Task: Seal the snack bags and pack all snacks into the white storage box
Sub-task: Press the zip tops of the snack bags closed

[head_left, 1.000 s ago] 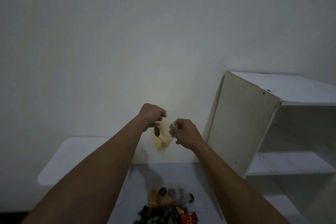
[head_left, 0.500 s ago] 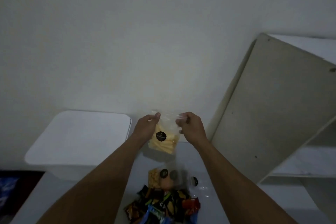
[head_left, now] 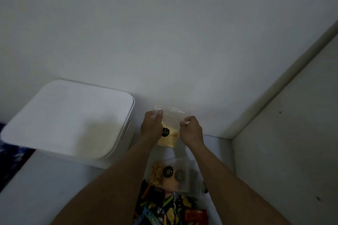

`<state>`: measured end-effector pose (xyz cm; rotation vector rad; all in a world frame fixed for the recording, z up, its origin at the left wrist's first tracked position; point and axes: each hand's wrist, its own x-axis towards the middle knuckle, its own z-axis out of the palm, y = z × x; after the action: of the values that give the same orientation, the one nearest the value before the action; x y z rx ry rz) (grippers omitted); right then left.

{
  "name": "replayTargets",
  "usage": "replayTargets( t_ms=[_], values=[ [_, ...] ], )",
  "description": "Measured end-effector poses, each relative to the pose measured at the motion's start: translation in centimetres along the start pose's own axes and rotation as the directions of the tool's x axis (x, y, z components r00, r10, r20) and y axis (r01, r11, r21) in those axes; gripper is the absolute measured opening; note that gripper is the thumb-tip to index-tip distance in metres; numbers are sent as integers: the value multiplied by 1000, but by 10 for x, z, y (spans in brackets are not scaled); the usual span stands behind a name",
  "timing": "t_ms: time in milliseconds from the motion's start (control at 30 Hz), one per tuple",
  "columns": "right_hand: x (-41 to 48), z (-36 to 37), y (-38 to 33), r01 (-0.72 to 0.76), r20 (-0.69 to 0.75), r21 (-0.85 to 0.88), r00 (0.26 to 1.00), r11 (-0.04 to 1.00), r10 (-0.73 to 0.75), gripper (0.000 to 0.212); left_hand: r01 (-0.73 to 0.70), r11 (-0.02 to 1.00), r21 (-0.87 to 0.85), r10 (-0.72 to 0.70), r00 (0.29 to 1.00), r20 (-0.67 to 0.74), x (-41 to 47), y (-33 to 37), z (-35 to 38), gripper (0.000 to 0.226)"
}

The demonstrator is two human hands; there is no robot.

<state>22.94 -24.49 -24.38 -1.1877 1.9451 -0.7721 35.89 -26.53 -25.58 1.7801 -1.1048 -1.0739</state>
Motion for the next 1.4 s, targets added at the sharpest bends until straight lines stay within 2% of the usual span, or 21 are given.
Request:
replayTargets(
  t_ms=[267, 367, 433, 467, 500, 567, 633, 700, 800, 933, 1033, 1167, 1333, 1400],
  values=[
    [3, 11, 13, -45, 36, 42, 998, 998, 43, 50, 96, 994, -59, -96, 995, 6, 14, -14, 15, 67],
    [-6, 9, 17, -45, 44, 40, 998, 998, 44, 54, 79, 995, -62, -82, 995, -47, 5, -13, 10, 70],
    [-17, 5, 20, -52, 62, 31, 997, 998, 50, 57, 42, 999, 7, -41, 993, -108, -7, -17, 4, 65],
    [-23, 2, 21, -52, 72, 12, 996, 999, 51, 57, 29, 994, 101, -16, 992, -126, -12, -21, 2, 61],
    [-29, 0, 23, -49, 79, -13, 996, 999, 49, 56, 11, 972, 235, 15, 994, -106, -16, -28, 2, 55],
    [-42, -2, 28, -46, 101, -80, 993, 996, 54, 55, -83, 883, 462, 48, 995, 86, -26, -43, 3, 42],
    [-55, 2, 37, -42, 104, -154, 993, 987, 59, 56, -197, 842, 502, 22, 942, 334, -37, -58, 7, 37],
    [-68, 8, 46, -38, 94, -256, 994, 966, 64, 56, -257, 827, 501, -9, 884, 468, -44, -69, 9, 38],
    [-88, 12, 59, -61, 69, -406, 993, 912, 97, 66, -298, 811, 504, -24, 844, 536, -50, -82, 10, 40],
    [-100, 16, 69, -142, 52, -335, 984, 931, 169, 79, -329, 808, 488, 14, 840, 543, -52, -88, 9, 29],
    [-106, 13, 70, -160, 28, -270, 984, 949, 174, 70, -296, 831, 471, 18, 861, 508, -53, -83, 3, 25],
    [-112, -1, 53, -202, 5, -204, 978, 958, 208, 24, -245, 867, 434, 9, 879, 477, -59, -63, -19, 11],
    [-129, -26, 13, -108, 17, -150, 994, 983, 112, 25, -256, 899, 355, 63, 878, 474, -70, -17, -58, 18],
    [-141, -39, -9, -49, 2, -132, 999, 990, 50, 21, -268, 905, 330, 88, 877, 472, -79, 5, -77, 13]
  ],
)
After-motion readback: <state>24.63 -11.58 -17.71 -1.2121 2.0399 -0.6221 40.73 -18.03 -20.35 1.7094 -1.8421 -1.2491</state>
